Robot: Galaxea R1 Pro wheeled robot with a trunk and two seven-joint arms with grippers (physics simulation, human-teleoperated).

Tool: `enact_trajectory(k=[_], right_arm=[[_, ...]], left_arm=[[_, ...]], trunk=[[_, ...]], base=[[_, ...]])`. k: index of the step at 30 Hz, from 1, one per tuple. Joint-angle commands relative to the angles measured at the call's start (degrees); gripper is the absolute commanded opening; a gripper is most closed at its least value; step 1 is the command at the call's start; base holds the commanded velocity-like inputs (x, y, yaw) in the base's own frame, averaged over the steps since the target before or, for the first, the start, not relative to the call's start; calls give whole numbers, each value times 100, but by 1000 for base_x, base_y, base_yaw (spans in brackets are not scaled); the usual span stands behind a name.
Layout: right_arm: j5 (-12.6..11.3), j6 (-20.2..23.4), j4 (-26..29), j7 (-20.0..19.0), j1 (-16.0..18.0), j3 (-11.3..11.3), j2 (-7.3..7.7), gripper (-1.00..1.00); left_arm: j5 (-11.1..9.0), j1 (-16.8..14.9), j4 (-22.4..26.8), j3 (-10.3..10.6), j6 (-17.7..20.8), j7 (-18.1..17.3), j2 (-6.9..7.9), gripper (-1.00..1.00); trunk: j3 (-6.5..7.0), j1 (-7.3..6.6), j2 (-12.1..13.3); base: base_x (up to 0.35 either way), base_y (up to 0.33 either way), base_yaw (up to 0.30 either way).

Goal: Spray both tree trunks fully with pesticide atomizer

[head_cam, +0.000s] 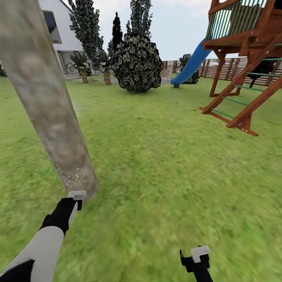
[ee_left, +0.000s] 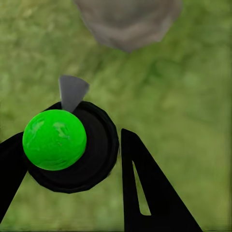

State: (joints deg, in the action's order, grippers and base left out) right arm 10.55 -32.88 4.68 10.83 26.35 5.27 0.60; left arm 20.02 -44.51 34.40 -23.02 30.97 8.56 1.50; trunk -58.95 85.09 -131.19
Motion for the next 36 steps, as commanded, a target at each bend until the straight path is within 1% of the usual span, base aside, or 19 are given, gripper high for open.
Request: enact_trajectory(k=[1, 8, 9, 11, 14, 15, 17, 19, 20, 21, 22, 23, 26, 27, 28, 30, 31, 34, 36], right_arm=[[35, 1, -2, 60, 2, 45, 2, 100], [35, 1, -2, 60, 2, 45, 3, 100], [35, 1, -2, 60, 2, 45, 7, 100], [35, -1, -2, 60, 2, 45, 10, 100], [35, 1, -2, 60, 2, 45, 10, 100], [35, 1, -2, 60, 2, 45, 11, 100], [35, 0, -2, 60, 2, 45, 11, 100], [35, -1, -2, 60, 2, 45, 11, 100], [35, 0, -2, 60, 2, 45, 11, 100], [35, 1, -2, 60, 2, 45, 11, 100], [35, 1, -2, 60, 2, 45, 11, 100], [35, -3, -2, 60, 2, 45, 11, 100], [35, -3, -2, 60, 2, 45, 16, 100], [35, -6, -2, 60, 2, 45, 18, 100], [35, -6, -2, 60, 2, 45, 19, 100], [35, -7, -2, 60, 2, 45, 19, 100], [35, -4, -2, 60, 2, 45, 19, 100], [35, 1, -2, 60, 2, 43, 27, 100], [35, 1, -2, 60, 2, 44, 23, 100]], left_arm=[[11, -5, 5, -10, 24, 6, -3, -100], [6, -25, 66, 6, 27, -5, -26, -100], [8, -63, 80, 15, 34, -8, -102, -100], [10, -228, 127, 27, 69, -22, -342, -100], [11, -613, 128, 26, 102, -35, -445, -100], [11, -777, 128, 24, 109, -37, -436, -100], [20, -929, 127, -10, 123, -57, -275, -100], [2, -903, 93, -15, 123, -84, 122, -100], [2, -893, 81, -5, 122, -83, 157, -100], [4, -914, 56, 13, 123, -84, -1, -100], [20, -945, 52, 23, 123, -65, -286, -100], [23, -1020, 99, 75, 141, -50, -680, -100], [18, -1171, 117, 93, 399, -72, -673, -100], [15, -1173, 121, 93, 437, -88, -552, -100], [7, -1164, 120, 77, 455, -104, -367, -100], [3, -1182, 120, 65, 468, -116, -207, -100], [2, -1194, 120, 80, 470, -117, -204, -100], [2, -1346, 112, 86, 471, -110, -432, -100], [2, -1432, 110, 88, 472, -109, -486, -100]], trunk=[[-5, -1, -2], [-5, -1, -2], [-5, -1, -2], [-5, -1, -2], [-5, -1, -2], [-5, -1, -2], [-5, -1, -2], [-5, -1, -2], [-5, -1, -2], [-5, -1, -2], [-5, -1, -2], [-5, -1, -2], [-5, -1, -2], [-5, -1, -2], [-5, -1, -2], [-5, -1, -2], [-5, -1, -2], [-5, -1, -2], [-5, -1, -2]], base=[[0, -274, 273], [63, -145, 276], [4, -7, 277], [1, -2, 277], [0, 0, 277], [0, 0, 277], [0, 0, 276], [0, 0, 262], [0, 0, 248], [0, 0, 233], [0, 0, 221], [0, 0, 58], [0, 0, 17], [0, 0, 3], [0, 0, 1], [0, 0, 0], [0, 0, 0], [0, 0, 0], [0, 0, 0]])
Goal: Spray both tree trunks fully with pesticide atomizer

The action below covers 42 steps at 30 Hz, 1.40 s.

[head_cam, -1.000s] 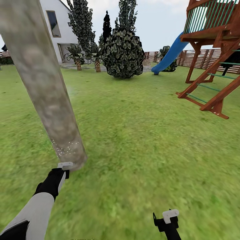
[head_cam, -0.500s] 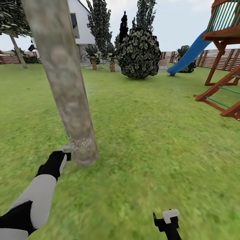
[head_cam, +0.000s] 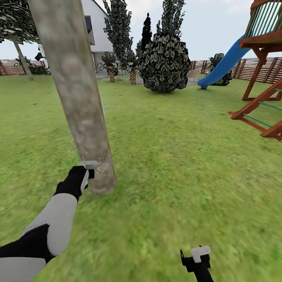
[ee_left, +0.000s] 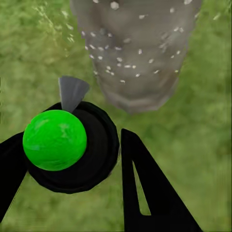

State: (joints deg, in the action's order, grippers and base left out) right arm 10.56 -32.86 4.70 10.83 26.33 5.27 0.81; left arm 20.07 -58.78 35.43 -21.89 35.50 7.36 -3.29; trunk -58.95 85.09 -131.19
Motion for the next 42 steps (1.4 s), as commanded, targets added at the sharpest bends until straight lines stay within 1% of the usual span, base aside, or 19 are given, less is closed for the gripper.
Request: enact_trajectory(k=[1, 2, 3, 5, 6, 8, 11, 15, 17, 20, 33, 42], right_arm=[[34, -1, -5, 60, 3, 45, 1, 100], [34, -1, -5, 60, 3, 45, 2, 100], [32, -1, -5, 60, 3, 43, 4, 100], [27, -1, -5, 60, 3, 41, 6, 100], [26, -1, -3, 60, 3, 38, 6, 100], [25, -3, 2, 60, 3, 36, 3, 100], [25, -5, 4, 60, 3, 37, 2, 100], [28, -9, 2, 60, 3, 40, 4, 100], [33, -10, 2, 60, 3, 41, 6, 100], [28, -10, 4, 60, 3, 36, 7, 100], [29, -9, 4, 60, 3, 38, 7, 100], [25, -10, 4, 60, 3, 39, -1, 100]], left_arm=[[-2, -5, 7, -22, 20, 10, 39, -100], [10, 7, 11, -29, 23, 7, 112, -100], [4, 35, 11, -32, 25, 1, 364, -100], [-2, 60, -37, -7, 27, -5, 712, -100], [2, 65, -47, 8, 27, -2, 750, -100], [9, 80, -59, -2, 23, 1, 735, -100], [14, 94, -70, -17, 19, 3, 672, -100], [14, 102, -77, -17, 19, 3, 652, -100], [17, 129, -81, -15, 18, 3, 599, -100], [22, 177, -80, -11, 18, 3, 557, -100], [23, 209, -80, -17, 18, 3, 558, -100], [23, 209, -80, -17, 18, 2, 558, -100]], trunk=[[-5, -1, -2], [-5, -1, -2], [-5, -1, -2], [-5, -1, -2], [-5, -1, -2], [-5, -1, -2], [-5, -1, -2], [-5, -1, -2], [-5, -1, -2], [-5, -1, -2], [-5, -1, -2], [-5, -1, -2]], base=[[0, 0, 0], [0, 0, 0], [0, 0, 0], [0, 0, 0], [0, 0, 7], [0, 0, 105], [10, 0, 230], [257, -2, 59], [268, -129, 3], [162, -222, 1], [116, -266, 0], [13, -273, 0]])
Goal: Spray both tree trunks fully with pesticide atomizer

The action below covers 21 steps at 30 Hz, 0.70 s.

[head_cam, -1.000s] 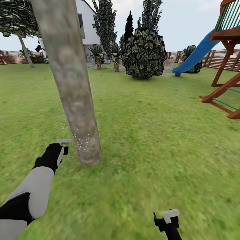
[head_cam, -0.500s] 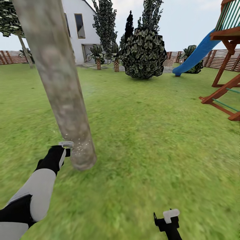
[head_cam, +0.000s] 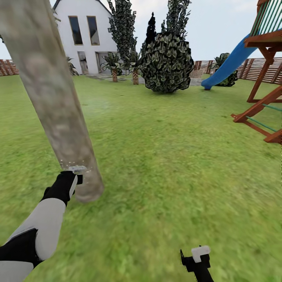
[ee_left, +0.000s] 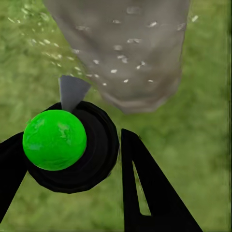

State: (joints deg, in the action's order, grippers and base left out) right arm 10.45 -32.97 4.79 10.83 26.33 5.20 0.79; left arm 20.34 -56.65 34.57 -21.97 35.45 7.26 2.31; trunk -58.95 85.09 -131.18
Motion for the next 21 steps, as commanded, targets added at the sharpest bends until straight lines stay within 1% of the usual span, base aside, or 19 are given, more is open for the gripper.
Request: enact_trajectory(k=[1, 5, 10, 16, 21], right_arm=[[36, 1, -4, 60, 3, 43, 1, 100], [36, 9, -4, 60, 3, 50, 0, 100], [36, 8, -4, 60, 3, 51, -8, 100], [36, 6, -6, 60, 3, 51, -9, 100], [36, 9, -5, 60, 3, 51, 0, 100]], left_arm=[[-3, -4, 6, -9, 24, 12, -3, -100], [-3, -4, 6, -9, 17, 18, 4, -100], [0, -4, 6, -9, 17, 21, 10, -100], [-3, 4, 6, -7, 15, 30, 6, -100], [-3, 4, 6, -8, 15, 39, 6, -100]], trunk=[[-5, -1, -2], [-5, -1, -2], [-5, -1, -2], [-5, -1, -2], [-5, -1, -2]], base=[[0, -275, 0], [0, -275, 18], [23, -274, 235], [141, -267, 266], [156, -264, 46]])
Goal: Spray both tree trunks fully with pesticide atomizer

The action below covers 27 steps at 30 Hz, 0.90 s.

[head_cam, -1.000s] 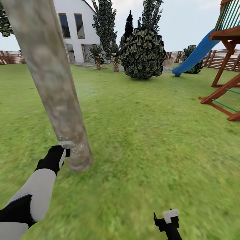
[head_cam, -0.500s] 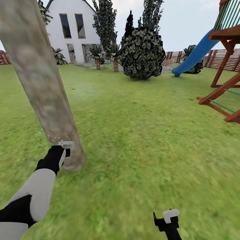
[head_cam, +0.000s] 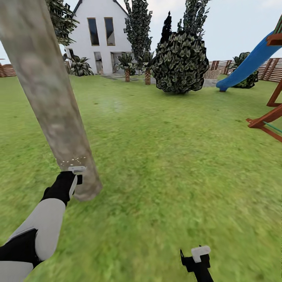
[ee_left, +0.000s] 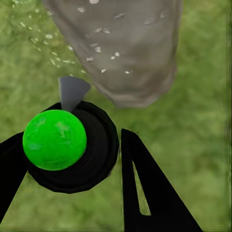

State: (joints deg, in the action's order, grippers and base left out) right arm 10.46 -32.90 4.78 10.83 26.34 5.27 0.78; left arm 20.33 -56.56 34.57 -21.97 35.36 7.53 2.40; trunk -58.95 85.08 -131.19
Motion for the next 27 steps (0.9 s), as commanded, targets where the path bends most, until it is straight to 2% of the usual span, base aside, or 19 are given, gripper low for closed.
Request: enact_trajectory(k=[1, 8, 24, 27], right_arm=[[35, 2, -4, 60, 3, 45, 1, 100], [35, 2, -5, 60, 3, 45, 1, 100], [40, 2, -11, 60, 3, 45, -6, 100], [41, -2, -6, 60, 3, 45, -1, 100]], left_arm=[[-3, -4, 6, -8, 22, 15, -3, -100], [2, -4, 6, -9, 23, 21, -3, -100], [-16, -4, 6, -18, 15, 29, -3, -100], [-21, -4, 11, -18, 15, 34, -3, -100]], trunk=[[-5, 1, -2], [-5, 1, -2], [-5, 1, -2], [-5, 1, -2]], base=[[156, -264, 3], [158, -263, 25], [161, -261, 267], [161, -261, 96]])
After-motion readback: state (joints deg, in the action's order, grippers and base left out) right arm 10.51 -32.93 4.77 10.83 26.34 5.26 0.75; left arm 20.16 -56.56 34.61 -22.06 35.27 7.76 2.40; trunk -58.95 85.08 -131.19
